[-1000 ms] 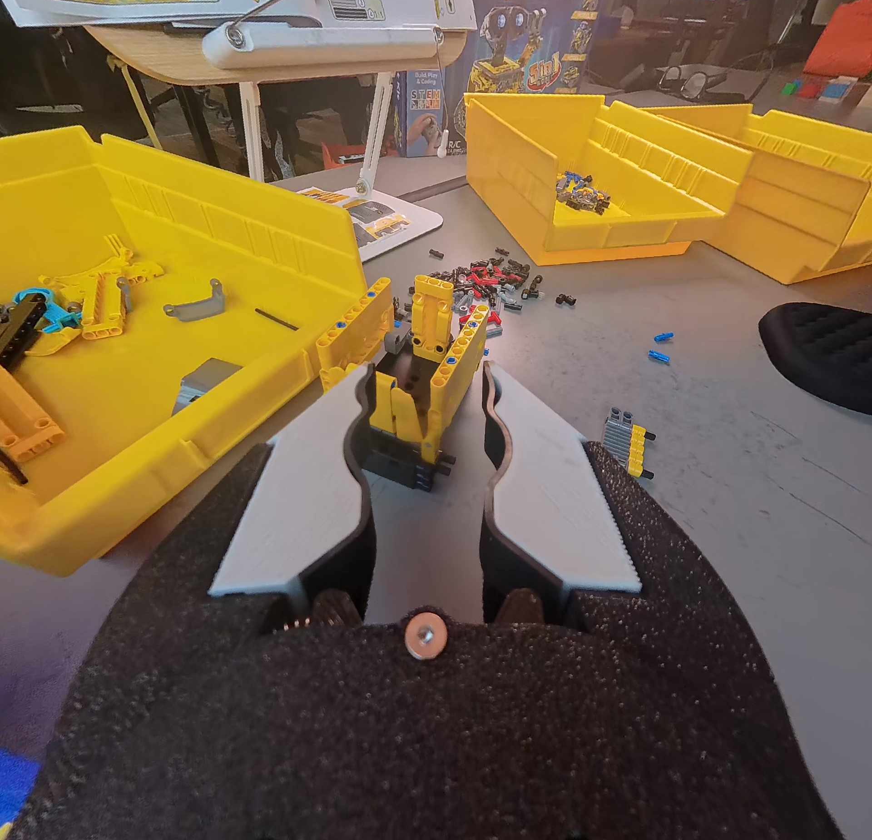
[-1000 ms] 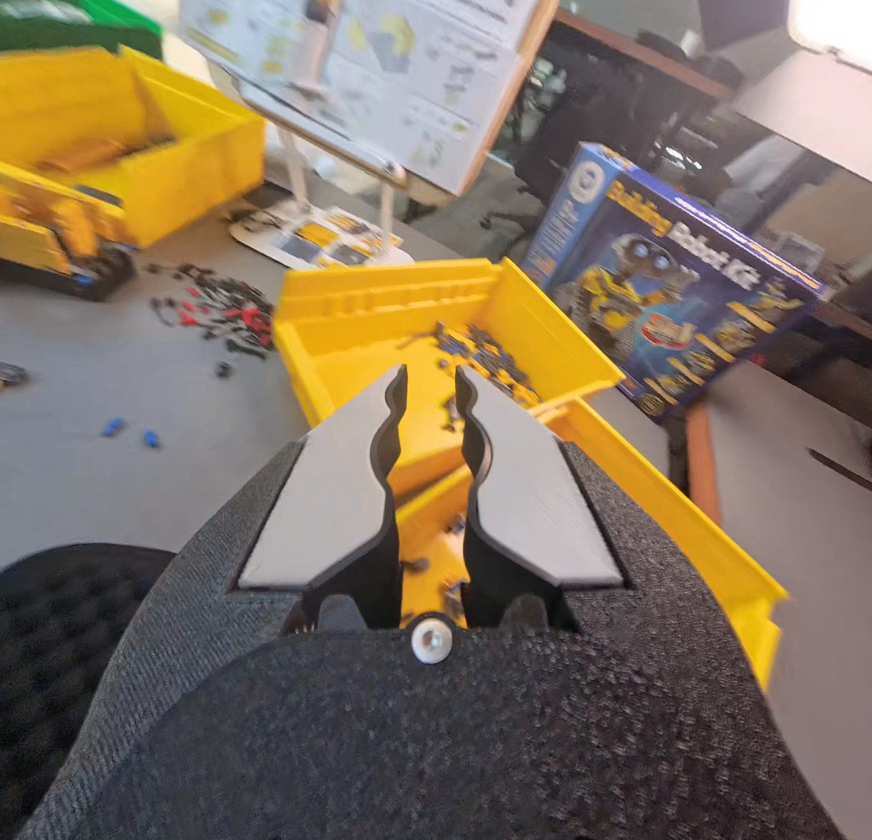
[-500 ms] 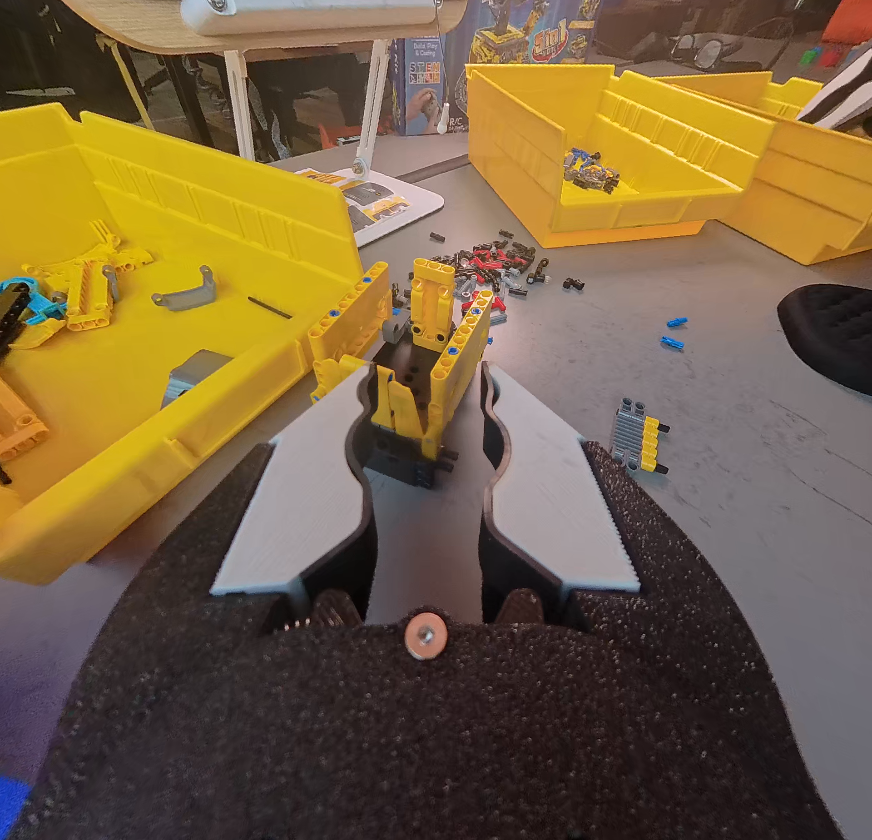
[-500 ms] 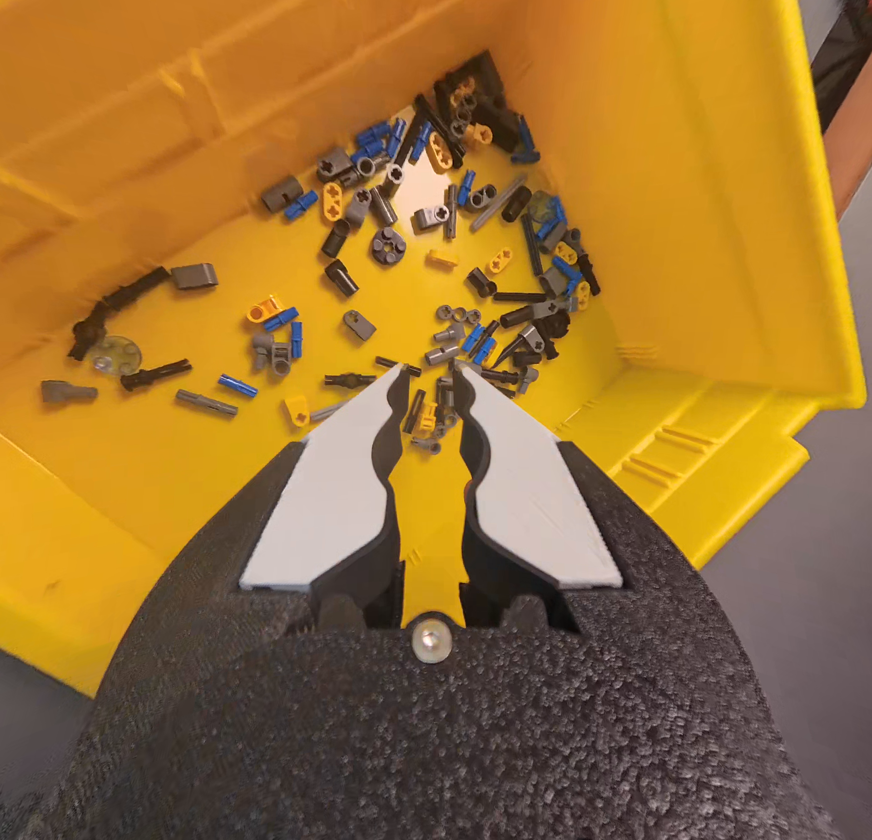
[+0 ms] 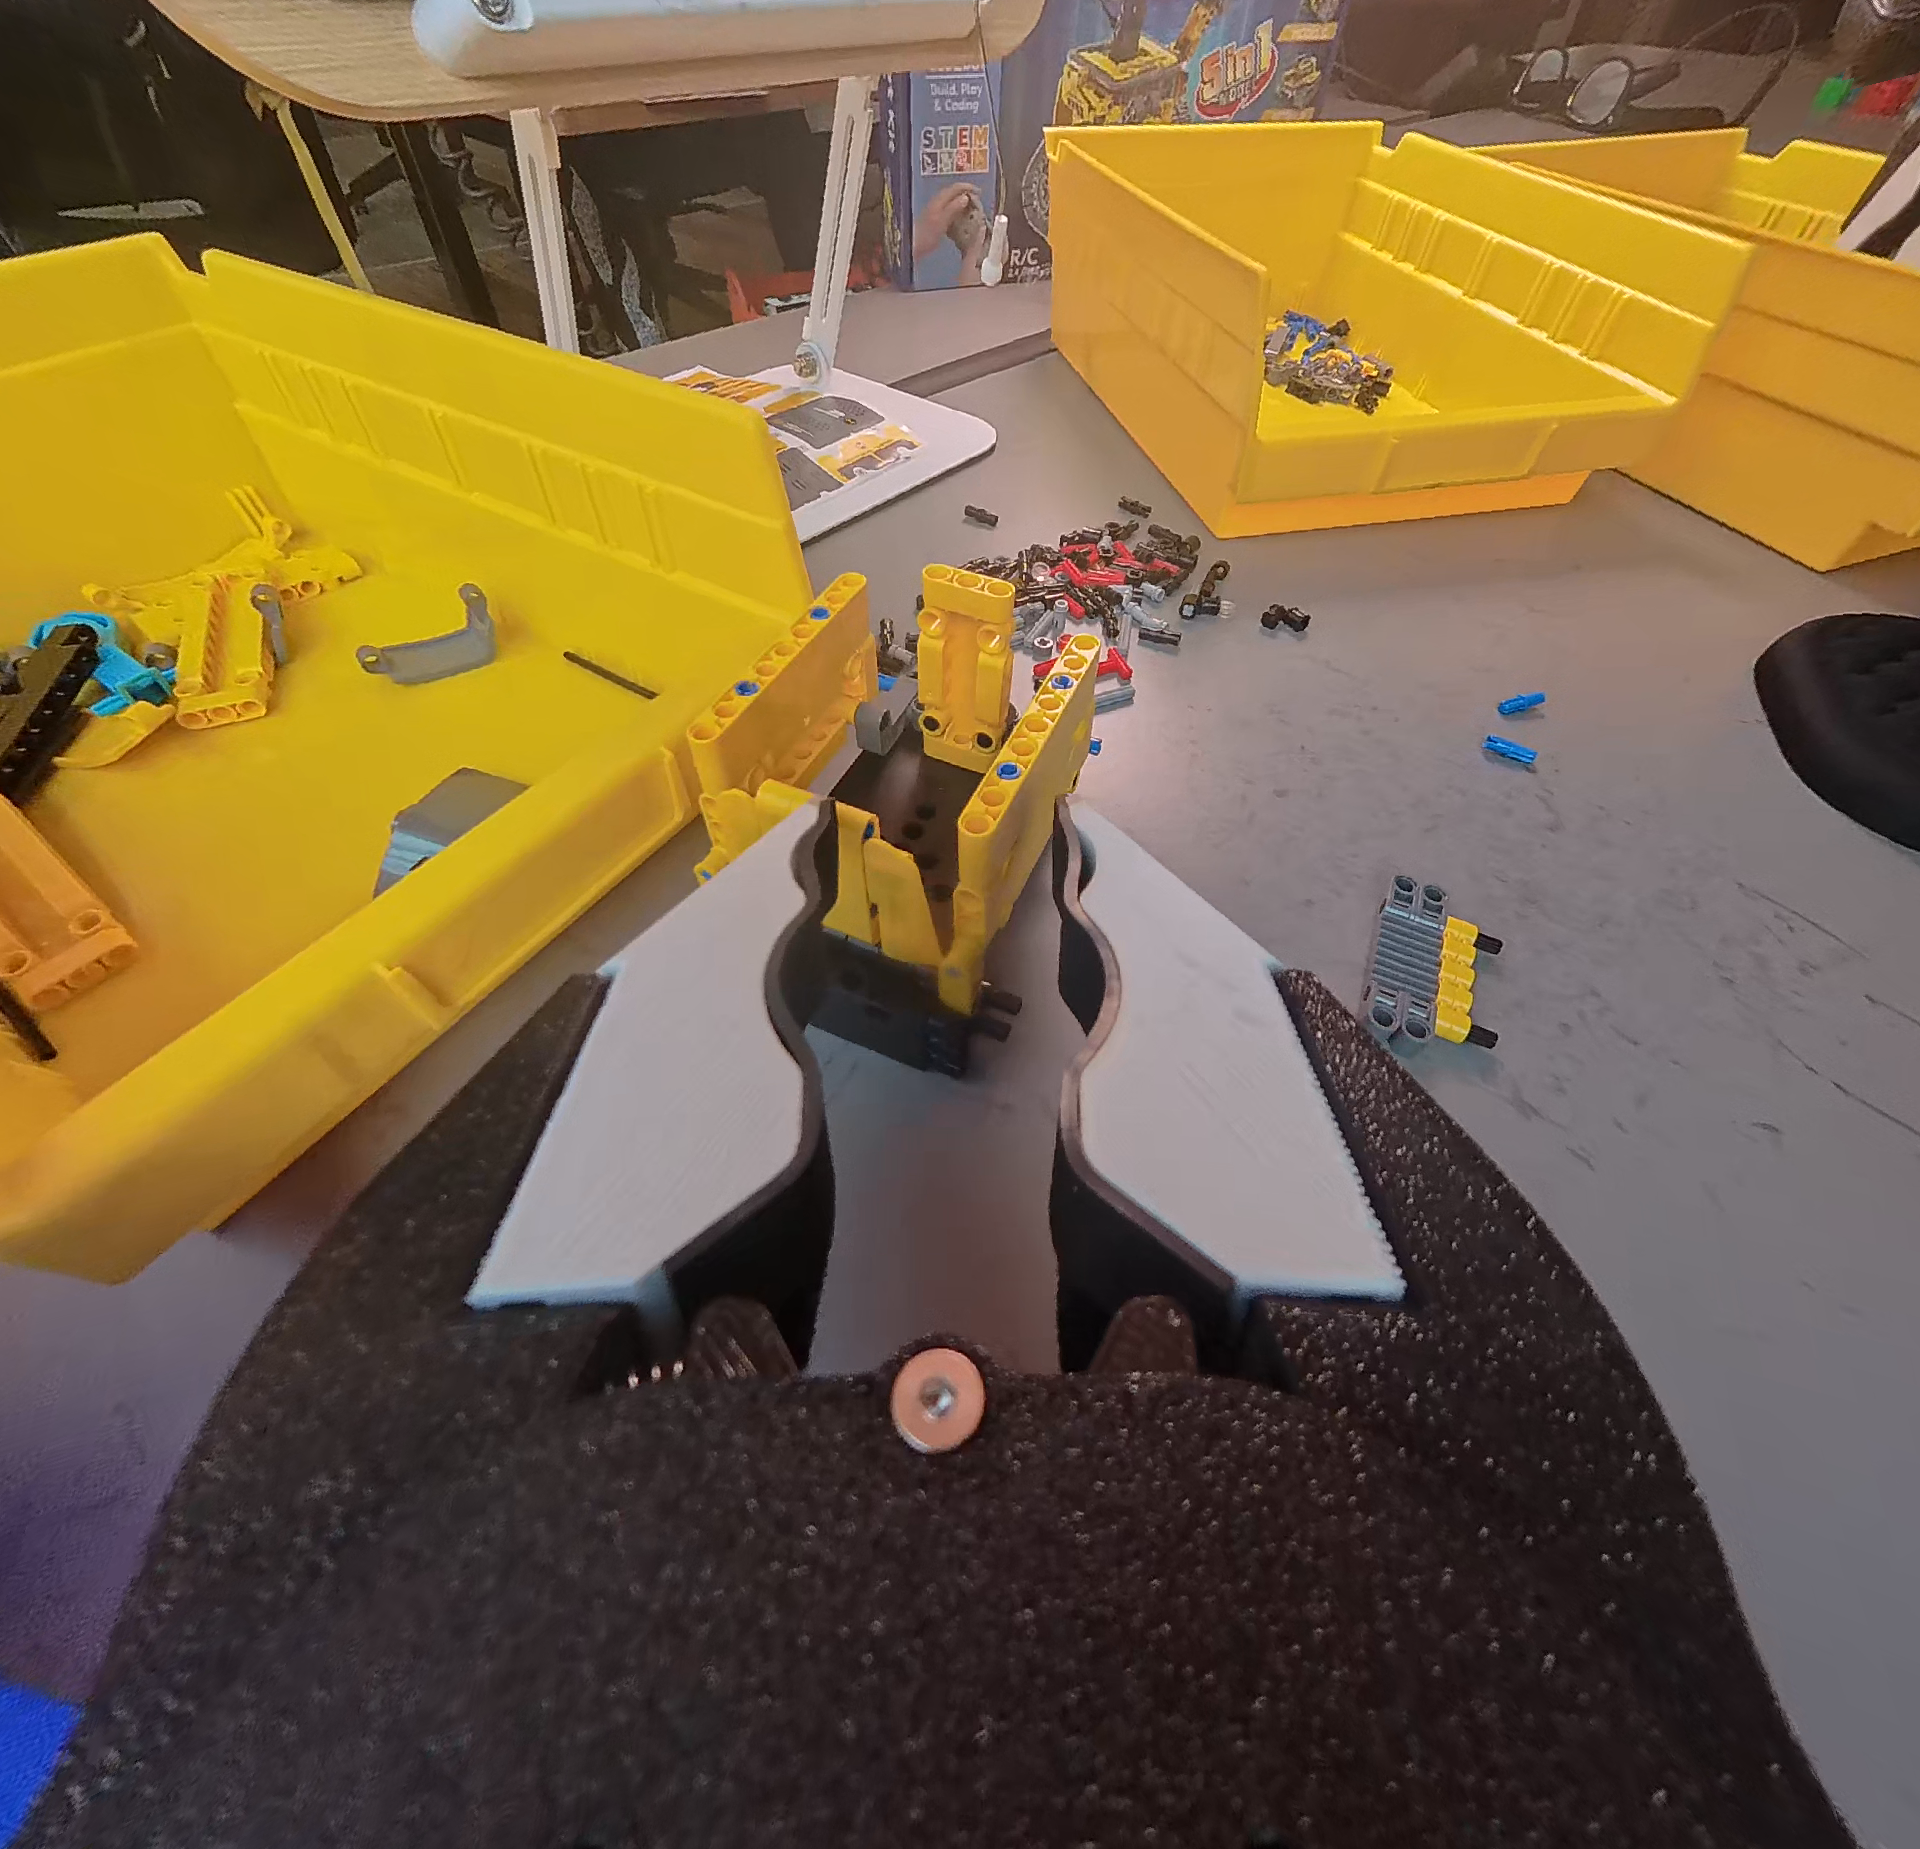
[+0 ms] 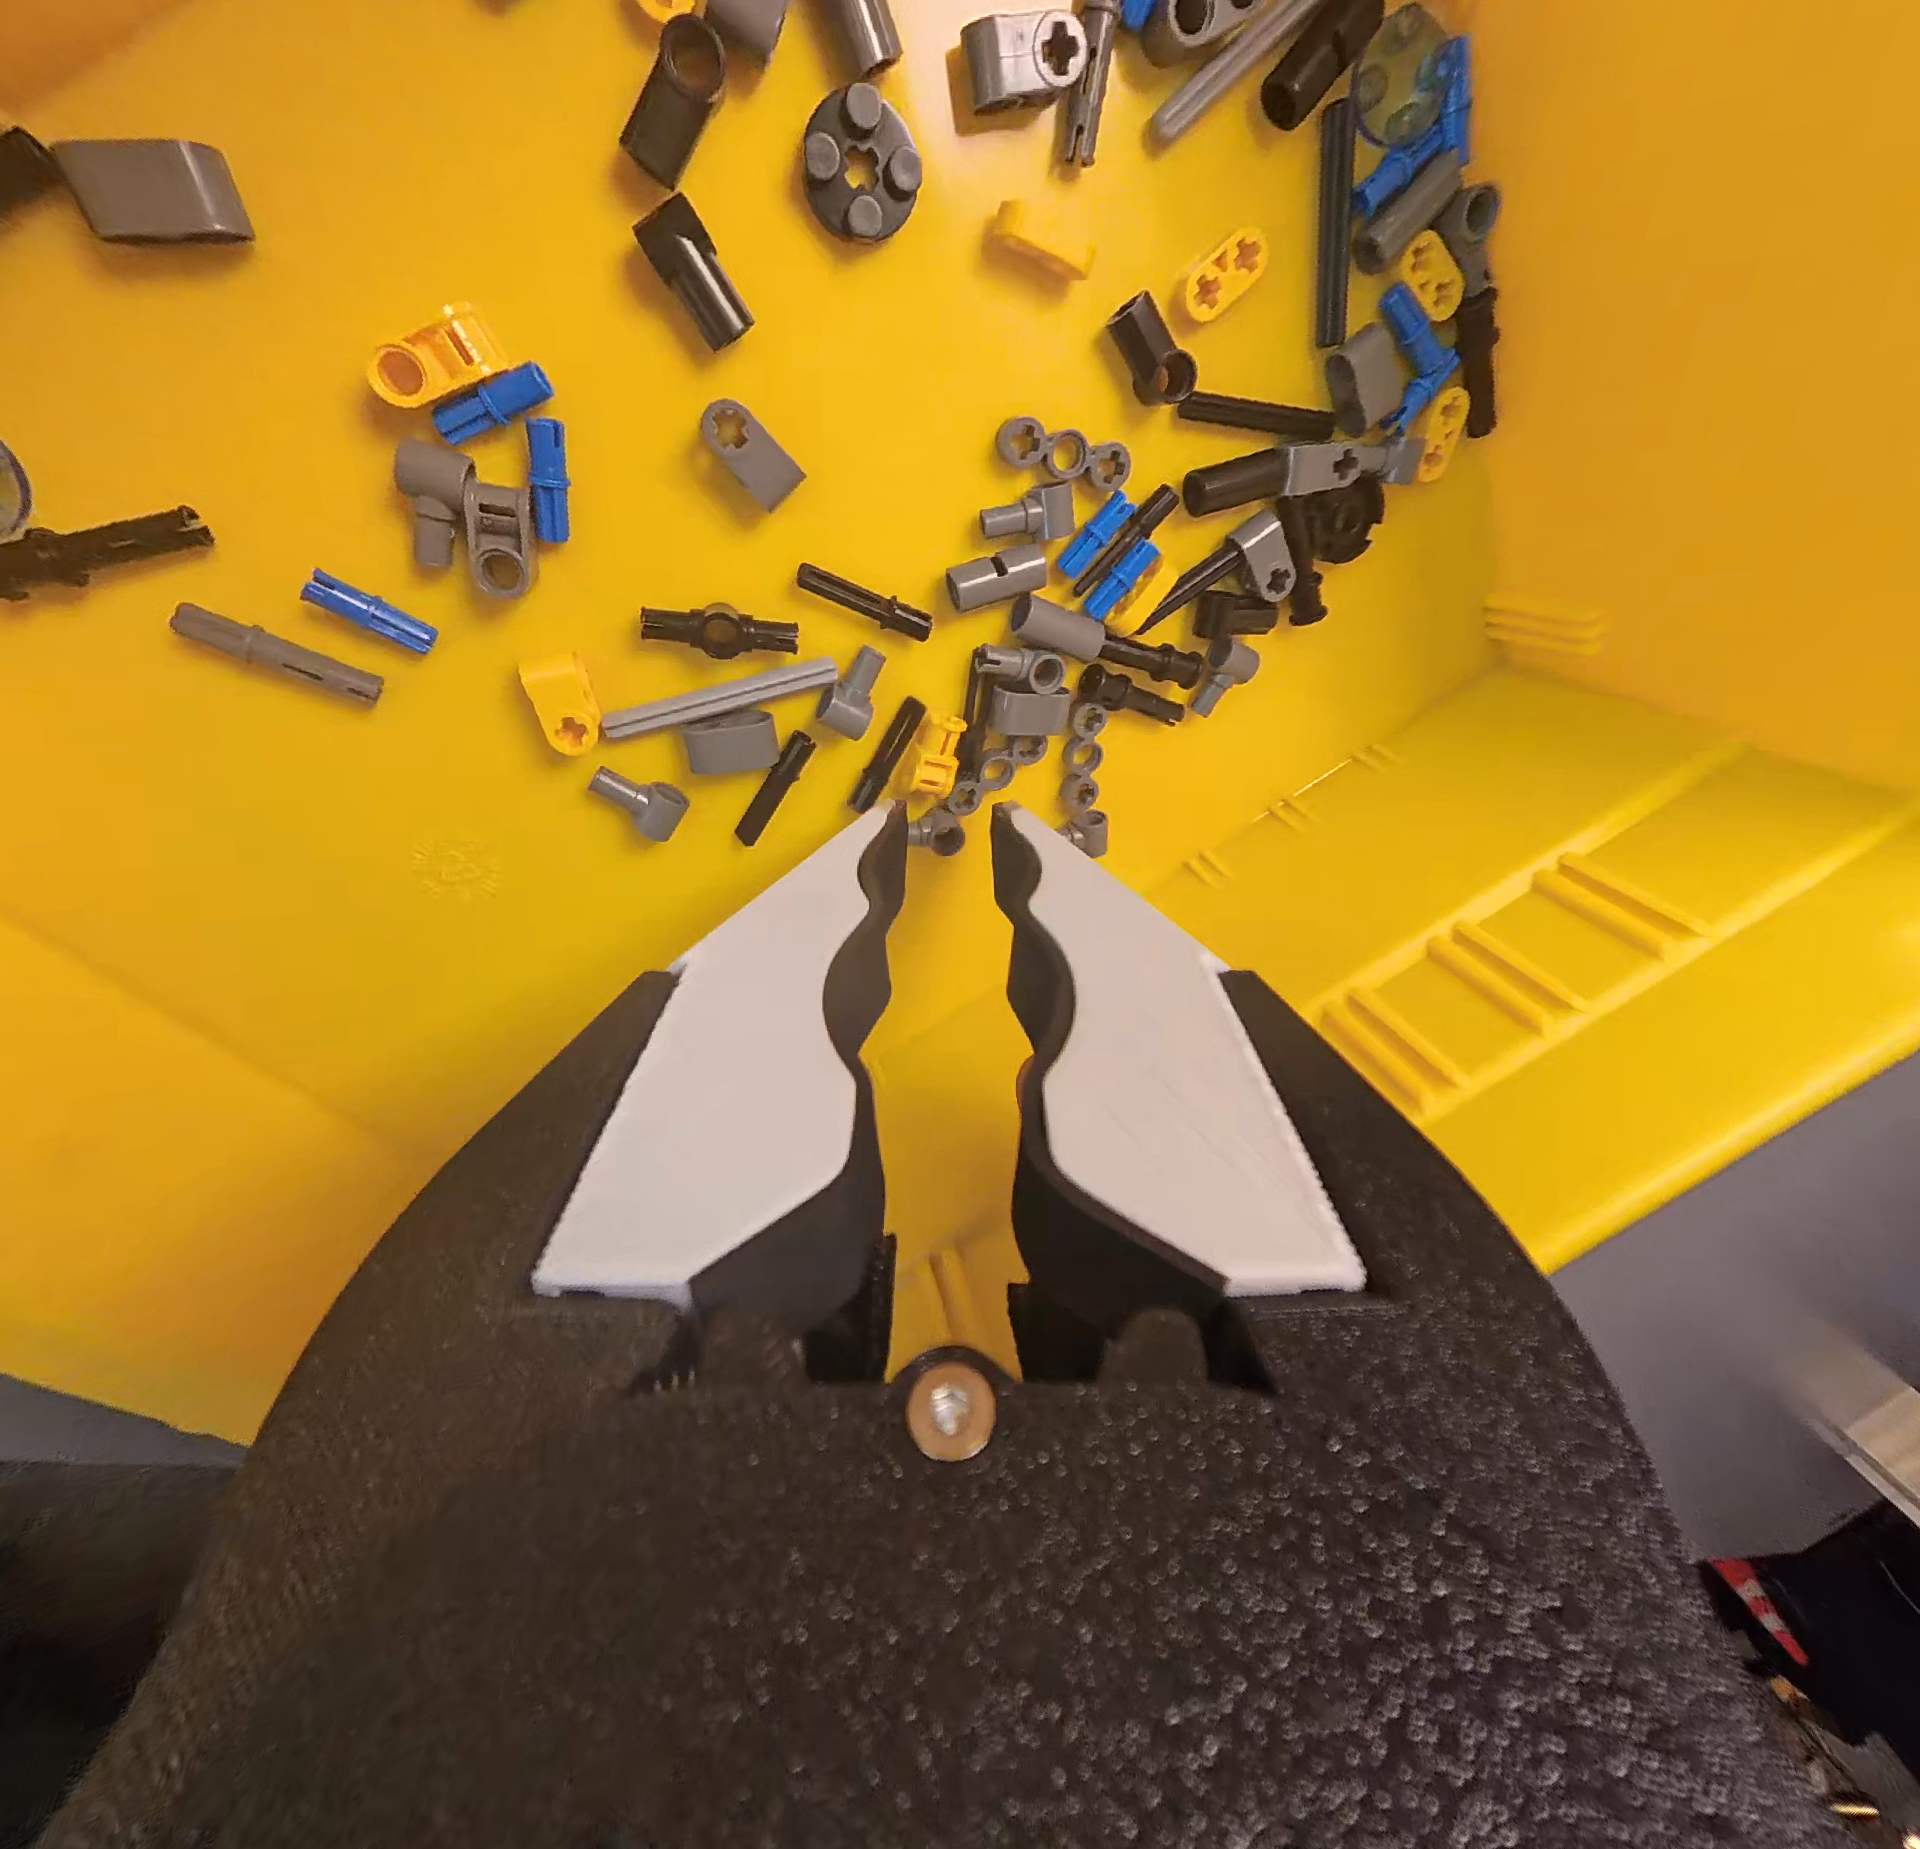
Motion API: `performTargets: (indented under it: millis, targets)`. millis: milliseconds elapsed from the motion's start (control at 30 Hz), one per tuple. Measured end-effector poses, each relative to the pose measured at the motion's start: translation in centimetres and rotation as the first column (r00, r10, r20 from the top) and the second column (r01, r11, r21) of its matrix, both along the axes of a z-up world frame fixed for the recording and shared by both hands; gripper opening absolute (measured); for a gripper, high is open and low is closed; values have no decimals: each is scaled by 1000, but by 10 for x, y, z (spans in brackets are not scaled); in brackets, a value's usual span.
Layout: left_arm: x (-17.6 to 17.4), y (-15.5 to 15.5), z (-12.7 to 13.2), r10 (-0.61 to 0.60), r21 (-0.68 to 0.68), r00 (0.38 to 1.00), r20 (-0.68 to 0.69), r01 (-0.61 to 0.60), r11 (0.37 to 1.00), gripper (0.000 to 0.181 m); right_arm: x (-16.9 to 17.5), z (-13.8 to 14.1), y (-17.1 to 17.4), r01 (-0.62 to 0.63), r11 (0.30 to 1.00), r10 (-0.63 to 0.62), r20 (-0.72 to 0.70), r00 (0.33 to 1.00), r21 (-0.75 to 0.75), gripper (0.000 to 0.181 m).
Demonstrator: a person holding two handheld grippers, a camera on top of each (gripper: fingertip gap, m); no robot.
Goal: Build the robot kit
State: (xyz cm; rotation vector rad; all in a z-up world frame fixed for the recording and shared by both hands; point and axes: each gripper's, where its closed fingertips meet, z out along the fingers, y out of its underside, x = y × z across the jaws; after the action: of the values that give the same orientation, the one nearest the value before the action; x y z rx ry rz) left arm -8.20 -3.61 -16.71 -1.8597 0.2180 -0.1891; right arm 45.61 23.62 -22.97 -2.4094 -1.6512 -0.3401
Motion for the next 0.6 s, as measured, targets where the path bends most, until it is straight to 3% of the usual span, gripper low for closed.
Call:
performTargets:
  millis: [233, 367, 467, 533, 600]
  targets:
    - [-1, 0, 0, 3, 0, 1000, 2, -3, 1000, 39, -15, 3, -7, -30, 1000, 29, -80, 996, -9, 13]
    - [-1, 0, 0, 5, -1, 1000, 4, -5, 1000, 38, -14, 24, 27, 56, 992, -38, -153, 987, 113, 13]
    - [-2, 1, 0, 8, -1, 1000, 4, -8, 1000, 38, -5, 30, 49, 69, 985, -51, -116, 992, 161, 14]
    - [-2, 1, 0, 9, -1, 1000, 3, -9, 1000, 38, -4, 27, 57, -16, 989, 25, -64, 998, 150, 14]
    - [-2, 1, 0, 11, -1, 1000, 0, -11, 1000, 38, -9, 21, 56, -223, 968, 224, 6, 975, 115, 14]
